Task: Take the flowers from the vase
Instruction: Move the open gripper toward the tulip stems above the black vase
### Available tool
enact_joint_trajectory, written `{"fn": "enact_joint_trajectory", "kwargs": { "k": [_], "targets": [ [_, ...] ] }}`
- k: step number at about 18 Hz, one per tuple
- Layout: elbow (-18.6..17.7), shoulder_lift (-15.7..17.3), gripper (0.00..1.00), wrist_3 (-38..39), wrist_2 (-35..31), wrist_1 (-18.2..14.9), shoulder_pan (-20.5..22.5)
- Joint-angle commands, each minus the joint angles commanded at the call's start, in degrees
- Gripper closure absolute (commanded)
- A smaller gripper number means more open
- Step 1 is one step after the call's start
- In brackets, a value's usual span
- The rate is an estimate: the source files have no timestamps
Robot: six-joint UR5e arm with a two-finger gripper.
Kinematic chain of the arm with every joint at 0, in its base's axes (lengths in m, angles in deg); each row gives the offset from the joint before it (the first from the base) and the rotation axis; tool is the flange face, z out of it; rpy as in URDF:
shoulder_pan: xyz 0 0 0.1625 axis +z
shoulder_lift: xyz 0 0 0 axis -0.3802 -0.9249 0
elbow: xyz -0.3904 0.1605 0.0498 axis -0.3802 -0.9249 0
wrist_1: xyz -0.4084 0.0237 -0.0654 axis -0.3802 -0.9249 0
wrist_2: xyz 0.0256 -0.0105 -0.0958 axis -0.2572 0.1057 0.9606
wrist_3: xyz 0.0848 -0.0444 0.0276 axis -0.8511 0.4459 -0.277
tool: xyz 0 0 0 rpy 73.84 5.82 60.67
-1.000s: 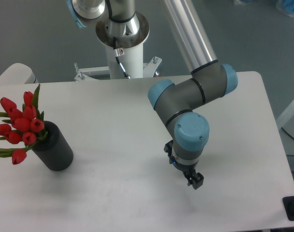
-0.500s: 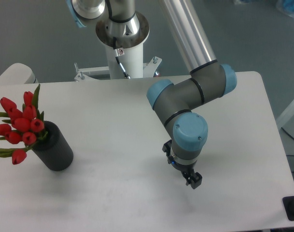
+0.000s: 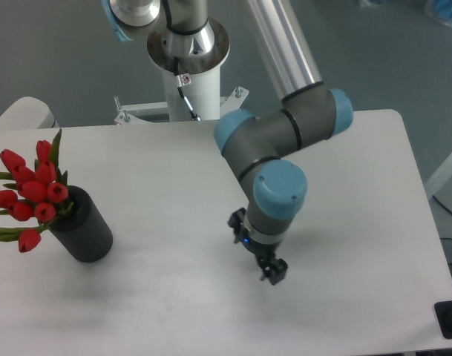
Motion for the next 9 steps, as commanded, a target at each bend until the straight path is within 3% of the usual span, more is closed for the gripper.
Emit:
{"fn": "enact_joint_trajectory", "kwargs": {
  "k": [9],
  "targets": [
    [-6.8, 5.6, 0.0, -0.5, 16.5, 0.3, 0.7]
  ]
}}
